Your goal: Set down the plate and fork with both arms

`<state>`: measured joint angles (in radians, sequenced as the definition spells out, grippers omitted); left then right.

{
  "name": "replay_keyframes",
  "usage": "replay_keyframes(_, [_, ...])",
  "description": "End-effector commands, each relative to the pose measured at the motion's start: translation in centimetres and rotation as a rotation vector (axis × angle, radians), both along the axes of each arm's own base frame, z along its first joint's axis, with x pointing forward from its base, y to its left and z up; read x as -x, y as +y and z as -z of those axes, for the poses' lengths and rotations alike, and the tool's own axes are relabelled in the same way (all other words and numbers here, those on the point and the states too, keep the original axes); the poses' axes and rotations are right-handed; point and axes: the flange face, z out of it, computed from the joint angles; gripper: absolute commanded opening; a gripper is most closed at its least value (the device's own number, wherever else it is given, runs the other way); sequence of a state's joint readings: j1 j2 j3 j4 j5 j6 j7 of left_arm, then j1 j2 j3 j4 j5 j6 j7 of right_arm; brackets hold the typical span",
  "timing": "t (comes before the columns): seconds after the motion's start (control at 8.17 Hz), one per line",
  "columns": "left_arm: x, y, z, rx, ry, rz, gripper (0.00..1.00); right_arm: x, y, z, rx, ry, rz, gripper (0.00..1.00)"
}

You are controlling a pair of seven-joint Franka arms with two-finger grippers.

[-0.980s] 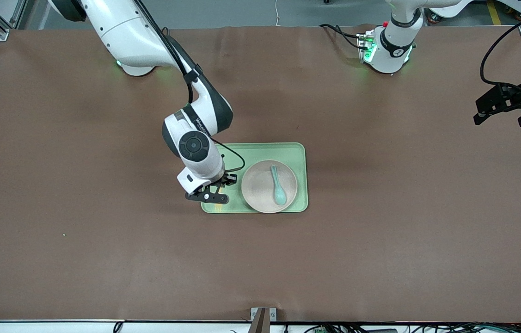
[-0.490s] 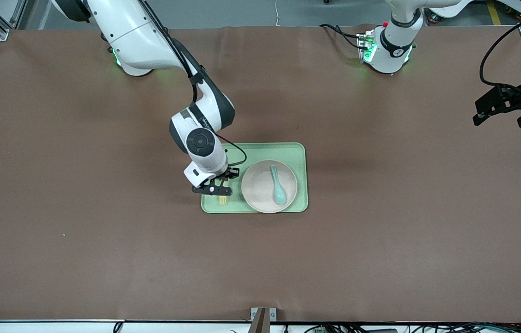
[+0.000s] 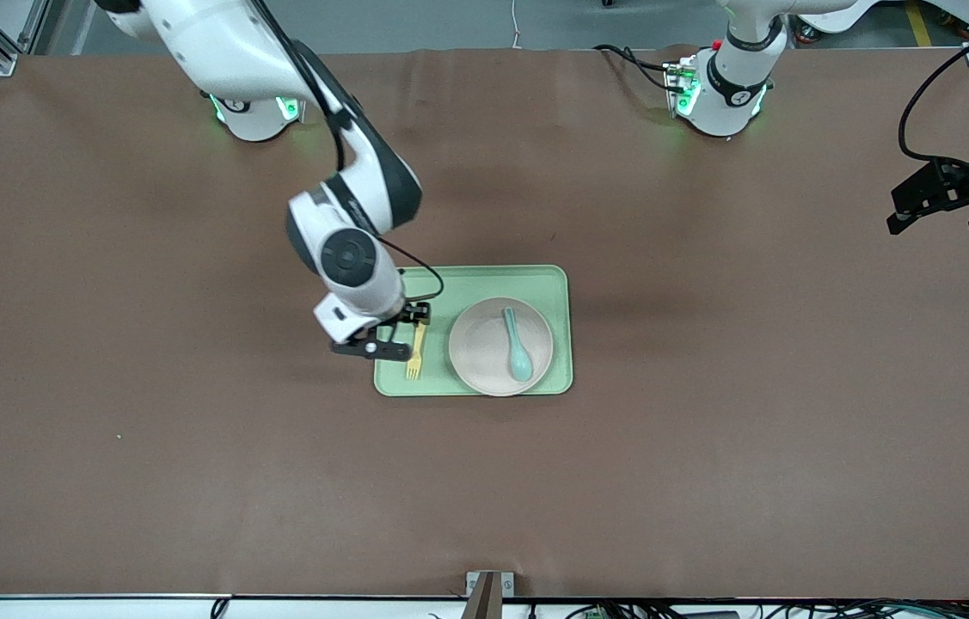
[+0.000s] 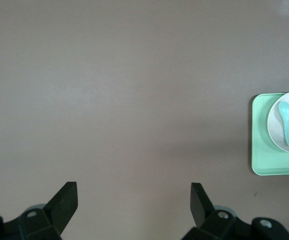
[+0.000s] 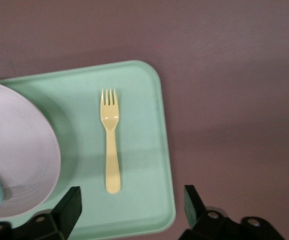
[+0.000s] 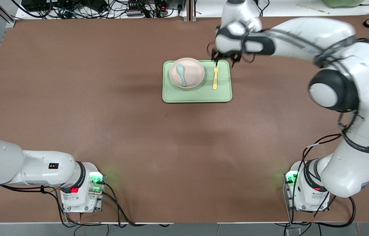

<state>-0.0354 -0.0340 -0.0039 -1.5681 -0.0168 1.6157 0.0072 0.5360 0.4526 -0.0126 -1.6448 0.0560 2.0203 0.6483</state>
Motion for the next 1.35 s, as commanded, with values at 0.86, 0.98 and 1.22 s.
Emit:
replay_keyframes(0.86, [0.4, -0.6, -0.7, -0.015, 0.000, 0.010, 0.99, 6.0, -37.6, -28.2, -0.077, -0.023, -0.209, 1.00])
replay_keyframes(0.98, [0.4, -0.6, -0.7, -0.015, 0.000, 0.010, 0.99, 5.9, -38.3, -30.0, -0.064, -0.060, -0.238, 1.00])
replay_keyframes(1.22, [0.4, -0.6, -0.8, -0.014, 0.001, 0.010, 1.00, 5.0, -38.2, -32.0, -0.053, -0.107, -0.235, 1.00])
